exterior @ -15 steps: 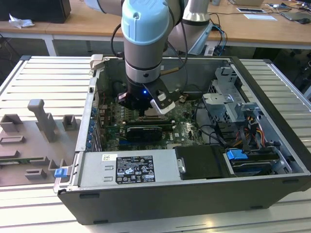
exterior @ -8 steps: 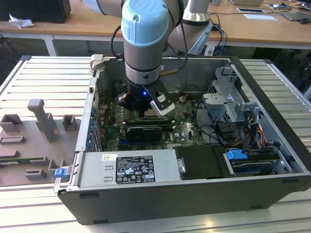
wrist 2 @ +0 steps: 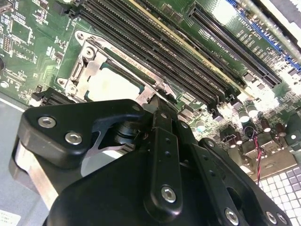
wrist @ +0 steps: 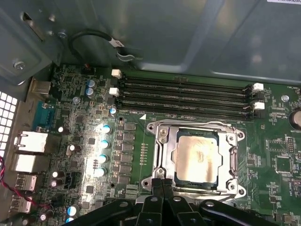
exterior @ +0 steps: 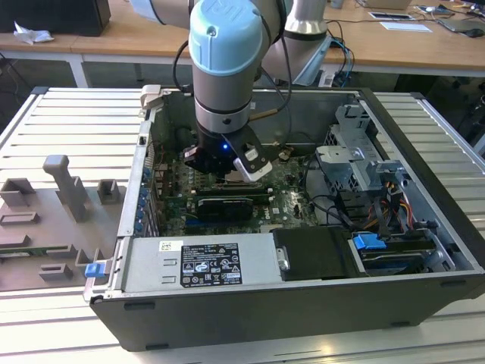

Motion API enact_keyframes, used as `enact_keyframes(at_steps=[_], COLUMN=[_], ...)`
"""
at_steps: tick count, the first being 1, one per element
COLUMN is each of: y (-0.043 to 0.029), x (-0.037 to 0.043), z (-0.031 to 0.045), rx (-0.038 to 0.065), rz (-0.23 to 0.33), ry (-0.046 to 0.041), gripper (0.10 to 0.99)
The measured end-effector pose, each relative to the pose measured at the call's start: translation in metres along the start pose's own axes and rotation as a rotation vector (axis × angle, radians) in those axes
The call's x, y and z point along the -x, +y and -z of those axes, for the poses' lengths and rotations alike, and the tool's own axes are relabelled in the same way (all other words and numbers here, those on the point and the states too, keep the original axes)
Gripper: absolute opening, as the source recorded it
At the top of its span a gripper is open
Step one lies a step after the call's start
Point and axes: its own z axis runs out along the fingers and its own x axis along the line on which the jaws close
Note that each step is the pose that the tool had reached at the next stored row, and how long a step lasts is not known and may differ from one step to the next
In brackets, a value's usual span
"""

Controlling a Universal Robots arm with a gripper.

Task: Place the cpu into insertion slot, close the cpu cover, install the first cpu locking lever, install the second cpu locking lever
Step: 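Install the second cpu locking lever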

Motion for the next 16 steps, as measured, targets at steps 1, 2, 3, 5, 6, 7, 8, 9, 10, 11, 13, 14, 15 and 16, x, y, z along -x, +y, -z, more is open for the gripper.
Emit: enact_keyframes(at_steps=[1,2,3,5,6,7,8,9,10,11,13,14,15,16], y=[0.0,0.0,0.0,0.0003,0.0013,0.0019,0.0025,0.0047,0.0057,0.0062,0.0075,0.0081,0.0086,0.0091], x=[0.0,0.0,0.0,0.0,0.0002,0.0003,0.0003,0.0007,0.0008,0.0009,0.0011,0.0012,0.0012,0.0013], z=[0.0,0.0,0.0,0.0017,0.0057,0.0081,0.0106,0.0193,0.0233,0.0252,0.0304,0.0329,0.0347,0.0367], rx=[0.0,0.001,0.001,0.001,0.001,0.001,0.001,0.001,0.001,0.001,0.001,0.001,0.001,0.001], rz=[0.0,0.0,0.0,0.0,0.0,0.0,0.0,0.0,0.0,0.0,0.0,0.0,0.0,0.0], ry=[0.0,0.0,-0.0001,-0.0001,0.0,0.0001,0.0,0.0,0.0,0.0,0.0,0.0,0.0,0.0], gripper=[0.106,0.106,0.106,0.106,0.106,0.106,0.106,0.106,0.106,0.106,0.106,0.106,0.106,0.106])
